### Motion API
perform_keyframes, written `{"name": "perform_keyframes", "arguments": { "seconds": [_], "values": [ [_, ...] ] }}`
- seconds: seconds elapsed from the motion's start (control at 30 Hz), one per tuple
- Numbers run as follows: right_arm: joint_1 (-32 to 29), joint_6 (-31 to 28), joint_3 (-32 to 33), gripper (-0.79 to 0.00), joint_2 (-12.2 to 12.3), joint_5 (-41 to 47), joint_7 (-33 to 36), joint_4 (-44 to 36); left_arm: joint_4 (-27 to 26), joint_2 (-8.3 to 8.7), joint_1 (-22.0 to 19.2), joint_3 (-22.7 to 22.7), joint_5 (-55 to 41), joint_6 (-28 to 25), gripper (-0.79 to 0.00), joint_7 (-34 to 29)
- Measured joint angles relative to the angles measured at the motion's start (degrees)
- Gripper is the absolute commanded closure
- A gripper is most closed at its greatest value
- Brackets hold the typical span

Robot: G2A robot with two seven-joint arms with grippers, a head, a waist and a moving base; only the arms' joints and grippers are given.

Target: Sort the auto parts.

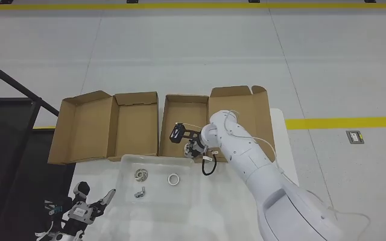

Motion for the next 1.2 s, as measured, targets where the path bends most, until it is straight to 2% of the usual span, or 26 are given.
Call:
{"name": "perform_keyframes", "arguments": {
  "seconds": [0.2, 0.47, 0.5, 0.57, 0.6, 0.63, 0.73, 1.0, 1.13, 1.2],
  "values": [
    [0.1, 0.4, -0.3, 0.0, -0.3, 0.0, 0.8, -0.3, 0.0, -0.08, -0.1, 0.1, 0.1, 0.1, -0.785, -0.1],
    [-0.2, 9.6, -0.7, 0.0, -0.4, -1.6, -3.2, -0.6, 0.1, -0.22, -0.2, 0.3, 0.5, 0.6, -0.785, -0.1],
    [-0.2, 10.6, -0.7, -0.145, -0.5, -1.7, -3.5, -0.5, 0.1, -0.23, -0.3, 0.3, 0.4, 0.6, -0.785, 0.0],
    [-0.2, 12.2, -0.7, -0.151, -0.5, -1.7, -4.2, -0.4, 0.2, -0.27, -0.3, 0.3, 0.3, 0.7, -0.785, 0.0],
    [-0.2, 12.5, -0.7, -0.194, -0.6, -1.8, -4.5, -0.3, 0.2, -0.28, -0.3, 0.3, 0.3, 0.7, -0.785, 0.0],
    [-0.2, 12.9, -0.7, -0.32, -0.6, -1.8, -4.6, -0.1, 0.2, -0.3, -0.3, 0.3, 0.2, 0.7, -0.785, 0.0],
    [-0.2, 13.1, -0.6, -0.382, -0.6, -1.6, -4.6, 0.2, 0.1, -0.33, -0.2, 0.2, 0.2, 0.7, -0.785, -0.1],
    [-0.2, 12.6, -0.5, -0.369, -0.6, -1.3, -4.0, 0.6, 0.1, -0.41, -0.2, 0.1, 0.3, 0.7, -0.785, -0.1],
    [-0.2, 11.9, -0.5, -0.391, -0.6, -1.1, -3.4, 0.7, 0.0, -0.46, -0.3, 0.0, 0.4, 0.7, -0.785, -0.2],
    [-0.2, 11.5, -0.4, -0.514, -0.6, -0.8, -2.9, 0.8, 0.0, -0.48, -0.3, 0.0, 0.4, 0.7, -0.785, -0.2]
  ]
}}
